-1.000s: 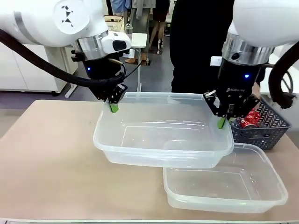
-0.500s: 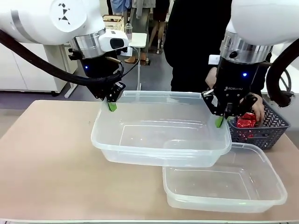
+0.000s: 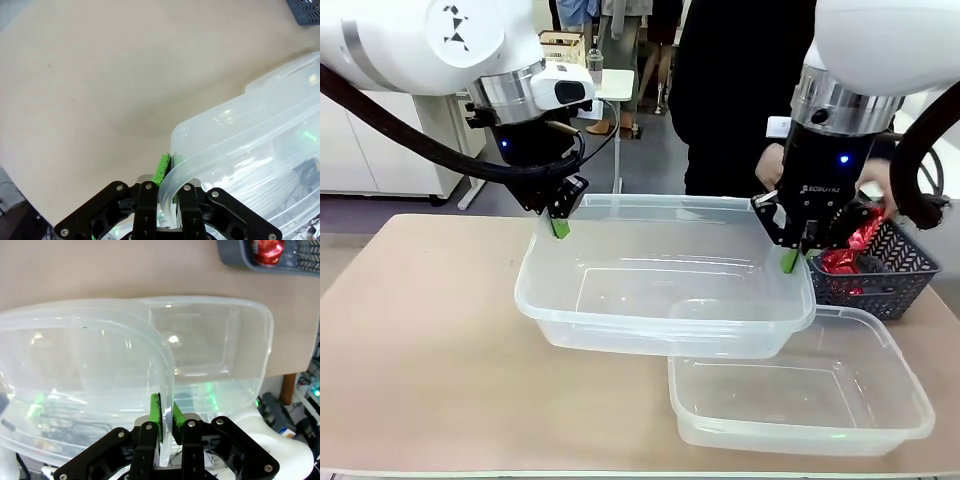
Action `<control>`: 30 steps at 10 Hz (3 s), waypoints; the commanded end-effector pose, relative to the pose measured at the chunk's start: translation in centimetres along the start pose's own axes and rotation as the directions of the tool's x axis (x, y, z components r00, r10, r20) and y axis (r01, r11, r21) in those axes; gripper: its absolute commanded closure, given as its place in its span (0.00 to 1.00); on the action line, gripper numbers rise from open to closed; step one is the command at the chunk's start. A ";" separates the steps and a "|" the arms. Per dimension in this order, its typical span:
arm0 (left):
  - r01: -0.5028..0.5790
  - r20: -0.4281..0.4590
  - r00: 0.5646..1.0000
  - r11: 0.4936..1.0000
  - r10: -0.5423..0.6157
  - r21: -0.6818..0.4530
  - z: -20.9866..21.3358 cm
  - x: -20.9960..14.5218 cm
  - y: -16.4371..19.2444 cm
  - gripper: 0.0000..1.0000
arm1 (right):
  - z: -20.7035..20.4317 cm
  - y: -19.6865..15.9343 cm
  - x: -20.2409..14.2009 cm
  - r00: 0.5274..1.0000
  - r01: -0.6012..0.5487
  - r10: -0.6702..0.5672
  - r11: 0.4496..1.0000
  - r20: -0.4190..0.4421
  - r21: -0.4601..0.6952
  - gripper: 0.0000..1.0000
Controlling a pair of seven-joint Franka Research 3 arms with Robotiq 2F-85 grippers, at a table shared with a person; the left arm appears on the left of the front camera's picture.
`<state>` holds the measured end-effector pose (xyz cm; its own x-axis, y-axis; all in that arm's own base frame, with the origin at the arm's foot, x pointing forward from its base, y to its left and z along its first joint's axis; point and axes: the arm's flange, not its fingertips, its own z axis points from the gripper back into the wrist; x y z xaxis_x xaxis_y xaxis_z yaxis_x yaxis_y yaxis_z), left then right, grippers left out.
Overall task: Sort the waste into each basket.
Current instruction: Offer the picked Organizing box to the human.
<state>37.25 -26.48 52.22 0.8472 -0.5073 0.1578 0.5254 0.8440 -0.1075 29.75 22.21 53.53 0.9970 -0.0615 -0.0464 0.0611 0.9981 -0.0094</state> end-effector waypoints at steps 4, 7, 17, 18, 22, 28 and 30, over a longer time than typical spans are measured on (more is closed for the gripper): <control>0.023 0.011 1.000 1.000 -0.023 0.002 0.4 -0.2 0.3 0.93 | 0.3 0.3 0.1 1.000 0.009 -0.009 1.000 -0.011 0.004 0.94; 0.023 0.011 1.000 1.000 -0.023 0.002 0.4 -0.2 0.3 0.93 | 0.3 0.3 0.1 1.000 0.009 -0.009 1.000 -0.011 0.004 0.94; 0.023 0.011 1.000 1.000 -0.023 0.002 0.4 -0.2 0.3 0.93 | 0.3 0.3 0.1 1.000 0.009 -0.009 1.000 -0.011 0.004 0.94; 0.023 0.011 1.000 1.000 -0.023 0.002 0.4 -0.2 0.3 0.93 | 0.3 0.3 0.1 1.000 0.009 -0.009 1.000 -0.011 0.004 0.94; 0.023 0.011 1.000 1.000 -0.023 0.002 0.4 -0.2 0.3 0.93 | 0.3 0.3 0.1 1.000 0.009 -0.009 1.000 -0.011 0.004 0.94; 0.023 0.011 1.000 1.000 -0.023 0.002 0.4 -0.2 0.3 0.93 | 0.3 0.3 0.1 1.000 0.009 -0.009 1.000 -0.011 0.004 0.94; 0.023 0.011 1.000 1.000 -0.023 0.002 0.4 -0.2 0.3 0.93 | 0.3 0.3 0.1 1.000 0.009 -0.009 1.000 -0.011 0.004 0.94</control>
<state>37.25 -26.48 52.22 0.8472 -0.5074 0.1578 0.5255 0.8440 -0.1075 29.76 22.21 53.51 0.9970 -0.0618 -0.0475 0.0615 0.9981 -0.0091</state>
